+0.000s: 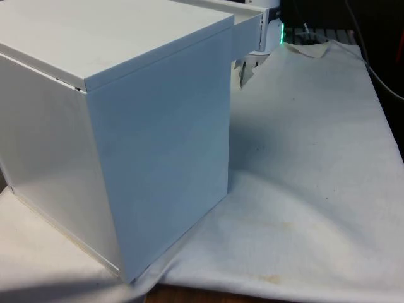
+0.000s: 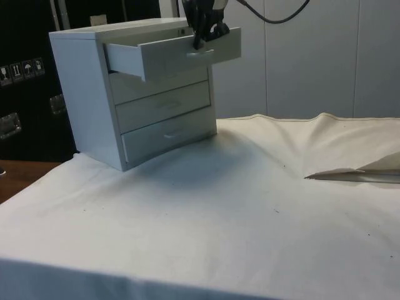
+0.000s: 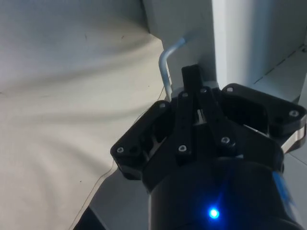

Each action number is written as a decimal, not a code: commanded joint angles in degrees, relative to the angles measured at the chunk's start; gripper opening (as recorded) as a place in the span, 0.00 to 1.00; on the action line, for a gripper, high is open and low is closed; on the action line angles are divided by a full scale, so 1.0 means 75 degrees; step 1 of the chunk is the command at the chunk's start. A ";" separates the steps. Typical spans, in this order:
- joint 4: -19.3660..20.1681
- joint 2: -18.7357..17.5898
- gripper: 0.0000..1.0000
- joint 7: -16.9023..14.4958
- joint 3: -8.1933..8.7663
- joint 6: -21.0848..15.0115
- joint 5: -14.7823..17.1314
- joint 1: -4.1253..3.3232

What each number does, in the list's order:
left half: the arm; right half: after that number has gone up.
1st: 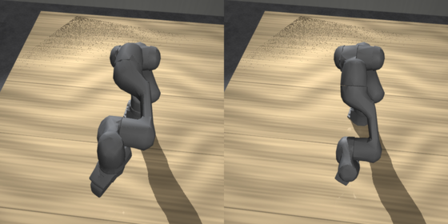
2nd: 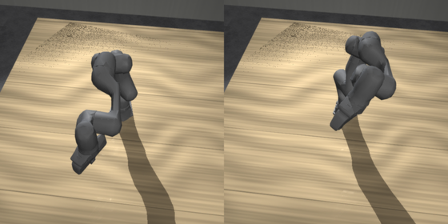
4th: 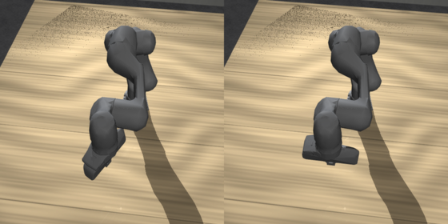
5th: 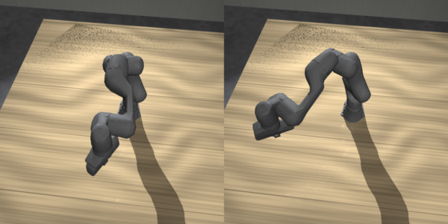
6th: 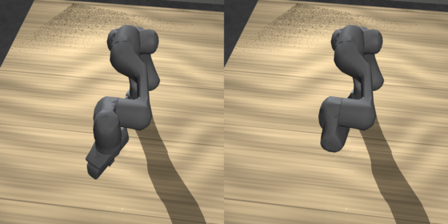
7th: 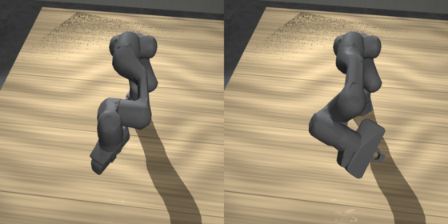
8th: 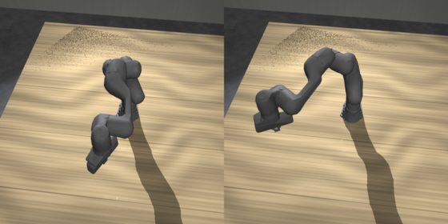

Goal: Open the drawer, then close it.

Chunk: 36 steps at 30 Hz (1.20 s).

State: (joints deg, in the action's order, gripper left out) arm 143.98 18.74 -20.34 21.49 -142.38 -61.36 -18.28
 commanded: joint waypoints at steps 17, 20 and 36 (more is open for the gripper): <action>-0.0336 -0.0260 0.00 0.0474 -0.0023 -0.0023 -0.0550 0.0053; -0.0405 -0.0336 0.00 0.0527 -0.0008 -0.0023 -0.0604 0.0046; -0.0833 -0.0749 0.00 0.0795 0.0015 -0.0031 -0.0833 0.0046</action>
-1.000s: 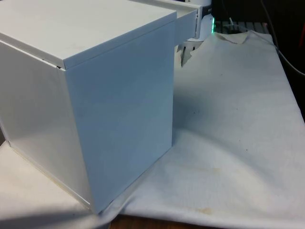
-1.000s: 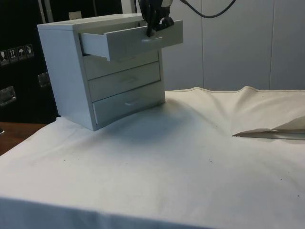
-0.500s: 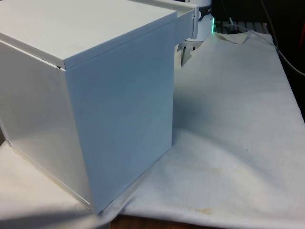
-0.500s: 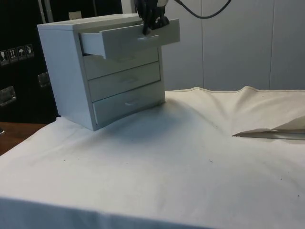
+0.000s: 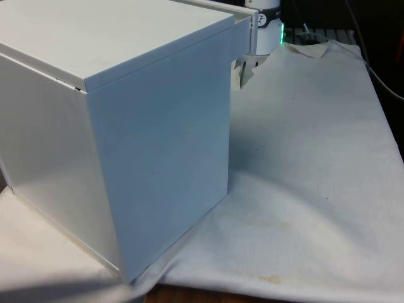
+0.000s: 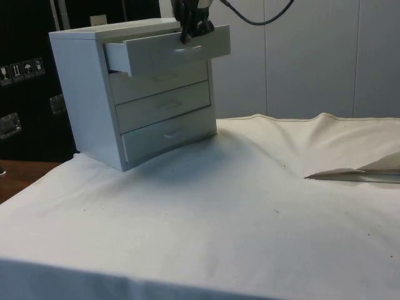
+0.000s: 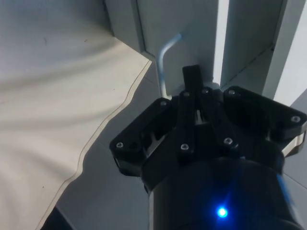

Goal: Open the drawer, then close it.

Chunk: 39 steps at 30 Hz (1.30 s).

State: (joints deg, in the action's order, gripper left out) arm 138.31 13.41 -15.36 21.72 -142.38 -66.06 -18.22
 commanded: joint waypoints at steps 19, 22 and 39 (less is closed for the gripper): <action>-0.0489 -0.0604 0.00 0.0504 -0.0031 0.0000 -0.0382 -0.0008; -0.0535 -0.0634 0.00 0.0504 -0.0031 0.0015 -0.0382 -0.0008; -0.0993 -0.1077 0.00 0.0550 -0.0015 0.0084 -0.0374 -0.0008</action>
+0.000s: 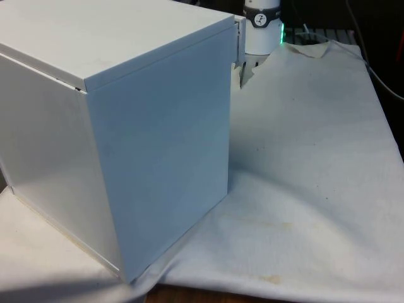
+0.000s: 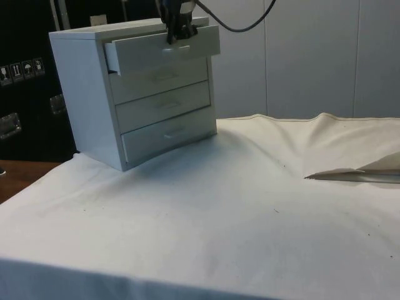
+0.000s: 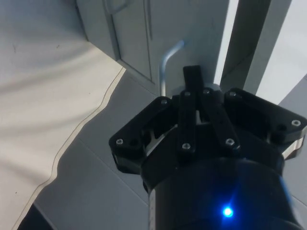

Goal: Open the drawer, then close it.

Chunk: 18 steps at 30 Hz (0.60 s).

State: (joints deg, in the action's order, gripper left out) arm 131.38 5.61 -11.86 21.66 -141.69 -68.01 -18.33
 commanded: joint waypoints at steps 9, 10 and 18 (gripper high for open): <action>-0.0306 -0.0290 0.00 0.0122 0.0008 0.0000 -0.0115 0.0008; -0.0321 -0.0306 0.00 0.0130 0.0008 0.0000 -0.0115 0.0015; -0.0466 -0.0481 0.00 0.0191 0.0076 -0.0046 -0.0130 0.0031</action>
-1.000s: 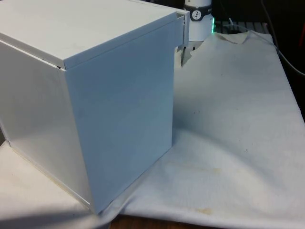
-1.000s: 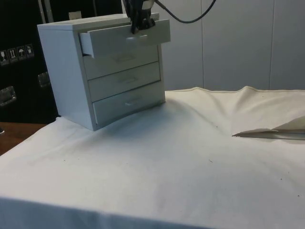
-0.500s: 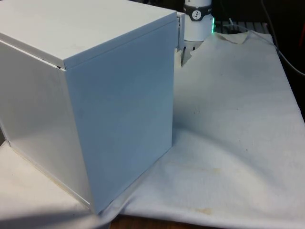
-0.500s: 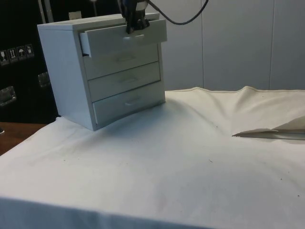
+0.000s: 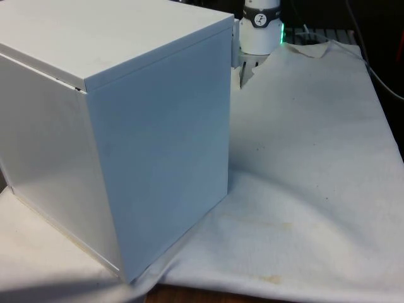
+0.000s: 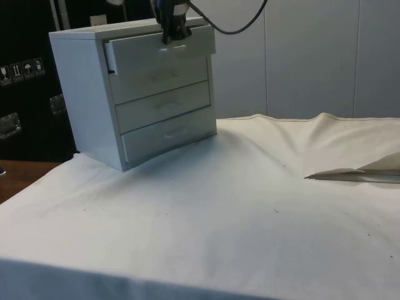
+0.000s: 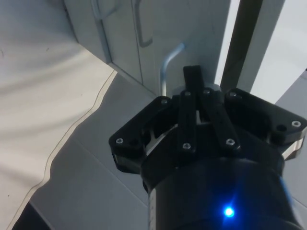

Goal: Open the drawer, then close it.

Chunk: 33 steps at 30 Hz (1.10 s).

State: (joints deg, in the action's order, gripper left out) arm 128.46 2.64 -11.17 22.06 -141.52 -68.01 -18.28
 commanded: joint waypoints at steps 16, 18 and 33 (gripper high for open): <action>-0.0222 -0.0336 0.00 0.0344 0.0199 -0.0176 -0.0160 0.0031; -0.0260 -0.0382 0.00 0.0374 0.0222 -0.0176 -0.0153 0.0038; -0.0604 -0.0703 0.00 0.0474 0.0344 -0.0168 -0.0107 0.0031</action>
State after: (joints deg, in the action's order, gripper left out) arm 124.50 -2.23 -8.14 24.41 -141.98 -68.01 -18.28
